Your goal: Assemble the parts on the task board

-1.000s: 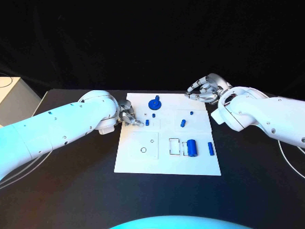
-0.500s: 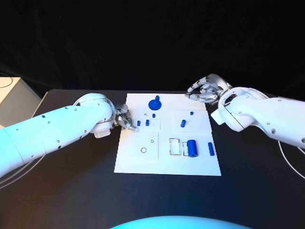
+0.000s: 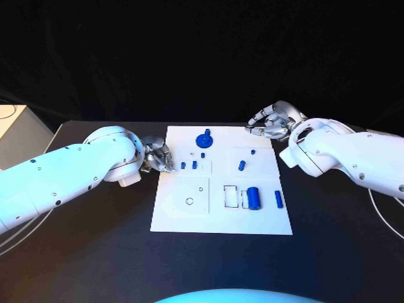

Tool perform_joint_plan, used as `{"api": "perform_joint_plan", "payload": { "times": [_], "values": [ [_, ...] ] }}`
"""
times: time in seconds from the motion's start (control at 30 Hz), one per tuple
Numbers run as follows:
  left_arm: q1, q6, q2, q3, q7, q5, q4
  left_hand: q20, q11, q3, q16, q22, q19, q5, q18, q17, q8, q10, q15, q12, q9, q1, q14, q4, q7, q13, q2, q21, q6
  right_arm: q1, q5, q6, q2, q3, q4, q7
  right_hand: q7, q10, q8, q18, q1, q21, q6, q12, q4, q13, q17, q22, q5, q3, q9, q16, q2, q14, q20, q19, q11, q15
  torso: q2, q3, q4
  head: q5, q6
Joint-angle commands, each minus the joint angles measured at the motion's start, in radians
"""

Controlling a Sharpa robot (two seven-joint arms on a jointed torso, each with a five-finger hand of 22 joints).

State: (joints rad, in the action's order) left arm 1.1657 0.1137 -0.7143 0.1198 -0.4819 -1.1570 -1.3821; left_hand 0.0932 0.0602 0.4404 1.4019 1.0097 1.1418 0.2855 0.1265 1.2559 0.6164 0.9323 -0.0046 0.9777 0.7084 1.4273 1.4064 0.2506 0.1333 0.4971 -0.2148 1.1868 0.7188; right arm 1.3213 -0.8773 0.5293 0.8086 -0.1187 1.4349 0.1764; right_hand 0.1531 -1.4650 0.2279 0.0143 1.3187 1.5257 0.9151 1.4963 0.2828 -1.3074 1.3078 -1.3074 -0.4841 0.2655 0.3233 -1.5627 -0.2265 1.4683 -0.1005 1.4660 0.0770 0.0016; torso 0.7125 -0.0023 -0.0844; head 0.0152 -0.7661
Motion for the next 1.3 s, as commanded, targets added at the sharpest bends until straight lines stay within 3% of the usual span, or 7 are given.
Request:
{"api": "perform_joint_plan", "payload": {
  "times": [0.03, 0.17, 0.4, 0.6, 0.77, 0.9, 1.3],
  "values": [
    [-0.006, -0.18, -0.014, 0.016, 0.143, 0.054, -0.023, 0.011, 0.006, 0.056, -0.051, -0.09, -0.075, 0.006, 0.027, -0.061, -0.009, -0.037, 0.009, -0.028, -0.024, 0.032, -0.057, -0.015, 0.011, -0.021, -0.012, -0.075, 0.001, -0.001, -0.006, -0.005, 0.002, 0.0, 0.0, -0.011, 0.002, -0.02, 0.007, -0.001, 0.006, -0.004, -0.007, -0.007, -0.001, -0.183, 0.231, -0.226, -0.005, 0.006, 0.001, 0.006, -0.001, 0.094, 0.003, 0.083, -0.006, -0.005, -0.001, -0.0004, -0.0003, 0.004, 0.004],
    [-0.011, -0.265, -0.02, 0.028, 0.236, 0.056, -0.034, 0.025, 0.026, 0.141, -0.166, -0.232, -0.192, 0.002, 0.057, -0.23, -0.029, -0.067, 0.025, -0.102, -0.075, 0.043, -0.18, -0.05, 0.03, -0.084, -0.034, -0.203, 0.0, -0.001, -0.002, 0.001, 0.004, 0.0, -0.003, -0.02, 0.001, 0.044, 0.011, 0.003, 0.014, -0.021, -0.005, -0.072, -0.003, -0.122, 0.211, -0.213, -0.007, 0.018, 0.002, 0.016, -0.004, 0.089, 0.004, 0.076, -0.007, -0.007, 0.0, -0.0004, 0.0007, 0.007, 0.01],
    [-0.014, -0.339, 0.027, 0.034, 0.343, -0.033, 0.0, 0.028, 0.032, 0.171, -0.183, -0.238, -0.193, -0.003, 0.057, -0.272, -0.069, -0.087, 0.029, -0.149, -0.142, 0.018, -0.195, -0.082, 0.031, -0.132, -0.043, -0.214, 0.006, -0.001, 0.013, 0.02, -0.001, -0.001, -0.01, -0.066, -0.003, 0.2, 0.026, 0.035, 0.033, -0.156, -0.007, -0.28, -0.009, 0.076, 0.127, -0.116, -0.007, 0.072, 0.008, 0.064, -0.019, 0.064, 0.01, 0.018, -0.014, -0.014, 0.001, 0.0004, 0.0011, 0.01, 0.015],
    [-0.014, -0.358, 0.092, 0.022, 0.404, -0.141, 0.069, 0.031, 0.036, 0.174, -0.199, -0.24, -0.197, -0.005, 0.058, -0.305, -0.091, -0.106, 0.032, -0.182, -0.177, 0.015, -0.217, -0.106, 0.033, -0.162, -0.046, -0.221, 0.011, -0.001, 0.002, 0.04, -0.006, -0.001, -0.012, -0.108, -0.007, 0.425, 0.046, 0.073, 0.066, -0.355, -0.006, -0.712, -0.03, 0.479, -0.011, 0.022, -0.004, 0.159, 0.019, 0.164, -0.044, 0.018, 0.017, -0.053, -0.02, -0.021, 0.002, -0.0005, 0.0007, 0.012, 0.02],
    [-0.014, -0.357, 0.151, 0.002, 0.445, -0.232, 0.142, 0.032, 0.039, 0.17, -0.21, -0.236, -0.205, -0.008, 0.057, -0.343, -0.124, -0.123, 0.035, -0.232, -0.222, 0.004, -0.241, -0.126, 0.029, -0.205, -0.055, -0.221, 0.032, -0.002, -0.029, 0.047, -0.01, -0.001, -0.013, -0.133, -0.006, 0.402, 0.057, 0.074, 0.072, -0.38, 0.002, -0.938, -0.063, 0.685, -0.024, 0.035, 0.014, 0.215, 0.027, 0.18, -0.058, 0.017, 0.018, -0.048, -0.017, -0.02, 0.003, 0.0003, 0.0016, 0.013, 0.022],
    [-0.013, -0.34, 0.191, -0.013, 0.454, -0.29, 0.194, 0.044, 0.05, 0.149, -0.249, -0.242, -0.223, -0.01, 0.057, -0.433, -0.165, -0.135, 0.046, -0.305, -0.263, -0.012, -0.307, -0.131, 0.014, -0.261, -0.064, -0.238, 0.054, -0.002, -0.055, 0.047, -0.014, -0.002, -0.012, -0.143, -0.003, 0.381, 0.055, 0.073, 0.062, -0.381, 0.004, -1.019, -0.082, 0.765, -0.022, 0.032, 0.022, 0.222, 0.028, 0.18, -0.057, 0.019, 0.016, -0.043, -0.013, -0.016, 0.003, 0.0008, 0.0013, 0.012, 0.024],
    [-0.012, -0.25, 0.273, -0.03, 0.432, -0.389, 0.29, 0.05, 0.056, 0.099, -0.198, -0.243, -0.213, -0.013, 0.057, -0.417, -0.206, -0.133, 0.052, -0.355, -0.297, -0.034, -0.28, -0.133, 0.016, -0.301, -0.074, -0.241, 0.073, -0.002, -0.087, 0.047, -0.02, -0.001, -0.009, -0.142, 0.002, 0.37, 0.05, 0.073, 0.043, -0.385, 0.004, -1.089, -0.095, 0.833, -0.02, 0.03, 0.023, 0.223, 0.026, 0.181, -0.057, 0.019, 0.012, -0.04, -0.006, -0.011, 0.003, -0.0003, 0.0, 0.016, 0.022]
  ]
}}
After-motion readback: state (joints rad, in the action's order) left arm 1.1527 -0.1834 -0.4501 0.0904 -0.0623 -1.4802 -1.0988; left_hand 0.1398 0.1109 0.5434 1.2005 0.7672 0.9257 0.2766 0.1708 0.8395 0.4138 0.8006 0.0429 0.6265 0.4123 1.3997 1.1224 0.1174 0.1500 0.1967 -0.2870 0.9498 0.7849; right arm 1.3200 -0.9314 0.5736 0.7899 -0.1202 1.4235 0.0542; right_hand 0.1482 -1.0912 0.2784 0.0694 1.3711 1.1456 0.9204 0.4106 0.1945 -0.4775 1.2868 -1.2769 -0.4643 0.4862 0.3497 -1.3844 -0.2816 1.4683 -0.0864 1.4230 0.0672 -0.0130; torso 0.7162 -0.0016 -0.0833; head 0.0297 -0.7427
